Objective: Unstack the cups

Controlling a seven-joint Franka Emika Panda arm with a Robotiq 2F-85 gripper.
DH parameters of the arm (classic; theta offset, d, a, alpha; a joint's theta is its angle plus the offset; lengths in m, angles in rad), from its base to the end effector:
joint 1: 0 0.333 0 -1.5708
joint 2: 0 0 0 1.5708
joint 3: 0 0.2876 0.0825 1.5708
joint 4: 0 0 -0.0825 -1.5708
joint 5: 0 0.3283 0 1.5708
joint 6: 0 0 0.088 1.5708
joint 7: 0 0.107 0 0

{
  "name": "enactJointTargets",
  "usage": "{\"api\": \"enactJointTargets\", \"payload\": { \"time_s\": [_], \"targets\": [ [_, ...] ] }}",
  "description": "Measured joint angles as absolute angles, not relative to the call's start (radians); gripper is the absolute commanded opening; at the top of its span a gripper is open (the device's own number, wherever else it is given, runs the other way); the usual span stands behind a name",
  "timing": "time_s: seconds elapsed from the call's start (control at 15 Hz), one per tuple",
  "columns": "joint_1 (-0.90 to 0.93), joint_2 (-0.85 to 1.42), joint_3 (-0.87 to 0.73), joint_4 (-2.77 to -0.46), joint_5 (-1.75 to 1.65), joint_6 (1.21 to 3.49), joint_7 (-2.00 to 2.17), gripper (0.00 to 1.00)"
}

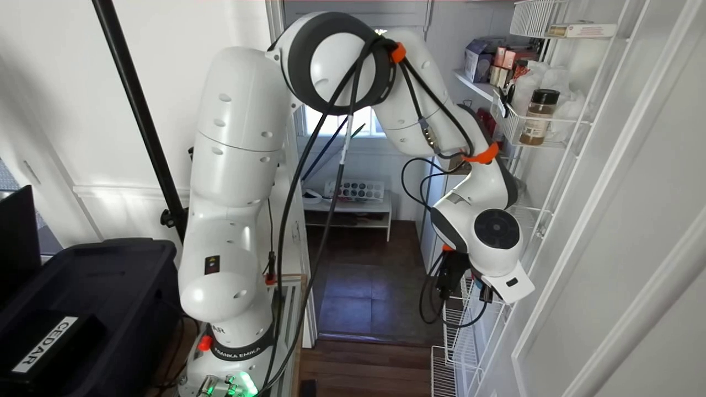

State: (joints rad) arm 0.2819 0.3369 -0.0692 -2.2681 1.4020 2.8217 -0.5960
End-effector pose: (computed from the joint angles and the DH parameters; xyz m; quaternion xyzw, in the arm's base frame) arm 0.4848 0.0539 0.2319 -0.9321 0.2366 -0.1369 0.2378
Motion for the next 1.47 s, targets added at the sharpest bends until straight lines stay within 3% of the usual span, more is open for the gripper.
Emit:
{"api": "enactJointTargets", "payload": {
  "time_s": [0.6, 0.93, 1.0, 1.07, 1.13, 1.47],
  "targets": [
    [0.303, 0.403, -0.069, -2.247, 1.346, 2.859, -0.517, 0.01],
    [0.303, 0.406, -0.074, -2.241, 1.343, 2.859, -0.509, 0.06],
    [0.303, 0.407, -0.074, -2.240, 1.342, 2.859, -0.508, 0.22],
    [0.303, 0.408, -0.075, -2.239, 1.342, 2.859, -0.507, 0.31],
    [0.303, 0.409, -0.076, -2.237, 1.342, 2.859, -0.507, 0.34],
    [0.303, 0.413, -0.079, -2.231, 1.342, 2.859, -0.507, 0.68]
  ]
}}
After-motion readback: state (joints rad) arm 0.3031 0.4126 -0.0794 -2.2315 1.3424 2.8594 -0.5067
